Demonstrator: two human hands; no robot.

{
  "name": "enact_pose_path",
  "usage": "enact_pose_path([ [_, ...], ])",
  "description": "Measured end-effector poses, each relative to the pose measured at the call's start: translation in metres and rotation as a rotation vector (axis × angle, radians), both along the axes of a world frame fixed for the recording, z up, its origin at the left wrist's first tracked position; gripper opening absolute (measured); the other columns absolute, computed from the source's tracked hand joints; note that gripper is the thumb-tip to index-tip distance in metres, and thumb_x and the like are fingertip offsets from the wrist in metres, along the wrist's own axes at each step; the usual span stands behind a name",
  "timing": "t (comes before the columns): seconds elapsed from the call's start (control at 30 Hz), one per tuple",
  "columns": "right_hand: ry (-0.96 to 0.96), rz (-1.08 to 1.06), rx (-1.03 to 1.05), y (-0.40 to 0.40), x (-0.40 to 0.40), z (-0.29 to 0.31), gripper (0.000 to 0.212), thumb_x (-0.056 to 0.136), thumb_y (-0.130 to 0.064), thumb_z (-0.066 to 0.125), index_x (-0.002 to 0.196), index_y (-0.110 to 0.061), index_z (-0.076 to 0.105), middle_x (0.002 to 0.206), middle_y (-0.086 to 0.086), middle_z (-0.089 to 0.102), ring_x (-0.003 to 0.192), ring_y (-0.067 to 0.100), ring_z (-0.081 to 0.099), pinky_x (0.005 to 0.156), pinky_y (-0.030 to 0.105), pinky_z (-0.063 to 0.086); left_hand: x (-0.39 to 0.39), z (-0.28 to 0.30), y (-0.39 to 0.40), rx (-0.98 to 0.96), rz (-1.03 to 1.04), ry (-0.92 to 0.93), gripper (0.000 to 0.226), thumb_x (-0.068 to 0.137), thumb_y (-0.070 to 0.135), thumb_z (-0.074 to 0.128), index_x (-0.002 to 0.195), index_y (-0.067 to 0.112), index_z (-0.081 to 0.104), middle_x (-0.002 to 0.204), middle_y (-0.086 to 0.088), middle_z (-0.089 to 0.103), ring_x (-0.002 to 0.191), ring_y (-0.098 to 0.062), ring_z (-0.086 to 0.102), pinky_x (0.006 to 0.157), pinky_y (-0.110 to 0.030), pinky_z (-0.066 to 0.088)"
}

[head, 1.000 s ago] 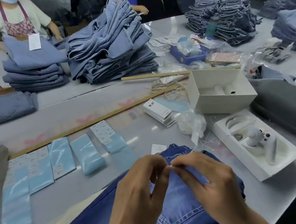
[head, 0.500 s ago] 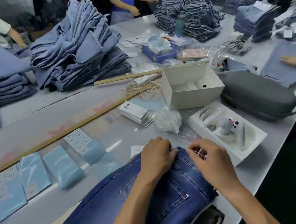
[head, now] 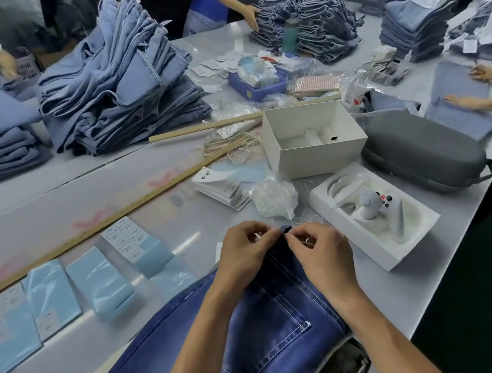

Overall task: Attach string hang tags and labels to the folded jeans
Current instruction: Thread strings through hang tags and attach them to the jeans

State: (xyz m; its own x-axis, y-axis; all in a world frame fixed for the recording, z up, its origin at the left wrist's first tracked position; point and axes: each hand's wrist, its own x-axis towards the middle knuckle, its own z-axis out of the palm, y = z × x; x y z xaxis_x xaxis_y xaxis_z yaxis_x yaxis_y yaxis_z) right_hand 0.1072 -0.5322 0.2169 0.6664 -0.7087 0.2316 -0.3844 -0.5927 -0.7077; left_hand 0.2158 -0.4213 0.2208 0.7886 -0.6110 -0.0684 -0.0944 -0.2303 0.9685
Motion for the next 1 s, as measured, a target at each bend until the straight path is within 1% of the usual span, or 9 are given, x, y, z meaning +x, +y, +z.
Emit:
enact_pose_path([
  [0.07,-0.07,0.007,0.013,0.004,0.004,-0.001,0.005,0.087,-0.023,0.078,0.082,-0.024,0.076,0.078,-0.013,0.072,0.074,0.004,0.066,0.065,0.02,0.049,0.001,0.0,0.005,-0.064,-0.011,0.047,0.013,0.096,0.013,0.069,0.087,0.015,0.078,0.081,0.002,0.075,0.071,0.0,0.062,0.07,-0.014,0.047],
  [0.13,-0.118,0.021,0.07,0.005,0.007,-0.002,0.005,0.085,-0.019,0.079,0.083,-0.022,0.078,0.08,-0.014,0.073,0.075,0.006,0.068,0.069,0.026,0.055,0.004,0.0,0.009,-0.13,-0.044,0.09,0.018,0.095,0.0,0.065,0.09,0.011,0.078,0.079,-0.001,0.075,0.069,-0.001,0.063,0.066,-0.012,0.046],
  [0.23,-0.176,0.061,0.141,0.003,0.008,-0.004,0.007,0.083,-0.015,0.082,0.085,-0.022,0.08,0.081,-0.015,0.073,0.078,0.004,0.068,0.071,0.019,0.055,0.007,0.002,0.015,-0.178,-0.095,0.147,0.014,0.093,0.001,0.069,0.097,0.01,0.078,0.076,-0.002,0.074,0.065,-0.002,0.063,0.062,-0.013,0.046],
  [0.37,-0.146,0.079,0.109,0.002,0.008,-0.01,0.008,0.084,-0.015,0.081,0.087,-0.023,0.08,0.084,-0.016,0.071,0.079,0.002,0.067,0.071,0.014,0.054,0.009,0.002,0.015,-0.167,-0.103,0.159,0.008,0.091,0.007,0.073,0.095,0.011,0.08,0.082,-0.006,0.077,0.069,-0.005,0.064,0.063,-0.017,0.047],
  [0.47,-0.125,0.084,0.133,0.004,0.009,-0.011,0.009,0.085,-0.014,0.08,0.089,-0.022,0.079,0.087,-0.014,0.071,0.081,0.003,0.068,0.073,0.02,0.057,0.01,-0.001,0.011,-0.148,-0.057,0.175,0.013,0.093,0.002,0.069,0.097,0.01,0.078,0.086,-0.007,0.077,0.066,-0.006,0.061,0.06,-0.023,0.047],
  [0.6,-0.106,0.073,0.157,0.004,0.009,-0.008,0.006,0.086,-0.014,0.079,0.089,-0.019,0.079,0.088,-0.012,0.072,0.081,0.005,0.069,0.076,0.029,0.06,0.007,-0.004,0.009,-0.208,-0.065,0.191,0.02,0.086,-0.015,0.065,0.094,0.003,0.072,0.092,-0.013,0.077,0.083,-0.014,0.073,0.073,-0.02,0.053],
  [0.77,-0.101,-0.01,0.018,0.019,0.007,-0.005,0.007,0.085,-0.017,0.079,0.081,-0.022,0.076,0.083,-0.011,0.07,0.081,0.017,0.066,0.072,0.034,0.055,0.005,-0.008,0.011,-0.288,-0.037,0.226,0.017,0.082,-0.018,0.068,0.091,-0.003,0.068,0.092,-0.016,0.077,0.086,-0.023,0.075,0.078,-0.025,0.057],
  [0.9,-0.154,0.006,0.06,0.02,0.007,-0.005,0.006,0.085,-0.014,0.08,0.082,-0.019,0.078,0.082,-0.012,0.07,0.082,0.015,0.067,0.073,0.031,0.055,0.008,-0.005,0.013,-0.261,-0.052,0.145,0.015,0.082,-0.011,0.075,0.092,-0.001,0.069,0.091,-0.014,0.077,0.087,-0.026,0.074,0.08,-0.028,0.058],
  [1.0,-0.169,0.004,0.091,0.019,0.006,-0.005,0.008,0.085,-0.013,0.079,0.082,-0.019,0.077,0.081,-0.013,0.07,0.078,0.008,0.066,0.071,0.018,0.052,0.004,-0.004,0.012,-0.203,0.012,0.003,0.016,0.08,-0.005,0.08,0.085,0.006,0.069,0.084,-0.007,0.077,0.083,-0.023,0.075,0.077,-0.033,0.06],
])
